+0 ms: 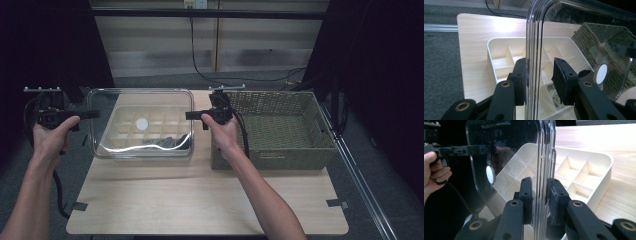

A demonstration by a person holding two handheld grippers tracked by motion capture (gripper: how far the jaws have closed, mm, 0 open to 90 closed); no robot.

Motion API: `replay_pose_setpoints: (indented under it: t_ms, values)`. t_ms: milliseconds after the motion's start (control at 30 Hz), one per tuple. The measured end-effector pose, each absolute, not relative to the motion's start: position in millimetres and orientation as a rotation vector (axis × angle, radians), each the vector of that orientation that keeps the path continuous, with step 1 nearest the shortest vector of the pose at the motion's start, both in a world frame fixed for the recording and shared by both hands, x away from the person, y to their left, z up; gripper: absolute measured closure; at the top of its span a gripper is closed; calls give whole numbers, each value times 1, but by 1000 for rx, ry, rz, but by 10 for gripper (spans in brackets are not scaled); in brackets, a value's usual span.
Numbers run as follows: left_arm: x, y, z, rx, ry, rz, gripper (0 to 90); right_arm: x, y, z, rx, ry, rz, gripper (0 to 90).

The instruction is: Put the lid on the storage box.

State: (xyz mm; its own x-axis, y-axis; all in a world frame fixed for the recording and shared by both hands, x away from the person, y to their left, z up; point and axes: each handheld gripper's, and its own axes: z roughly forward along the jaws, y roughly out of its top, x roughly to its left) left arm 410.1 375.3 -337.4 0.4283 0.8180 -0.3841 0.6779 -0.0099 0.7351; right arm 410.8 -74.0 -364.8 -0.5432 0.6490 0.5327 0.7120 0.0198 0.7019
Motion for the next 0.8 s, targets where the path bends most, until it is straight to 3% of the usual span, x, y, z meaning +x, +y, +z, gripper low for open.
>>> replay_pose_setpoints:
  t_ms: [800]
  values:
    - [436,374,-346,1741,1350,194,641,439,-71,-369,-1519,-2174,-1539,745]
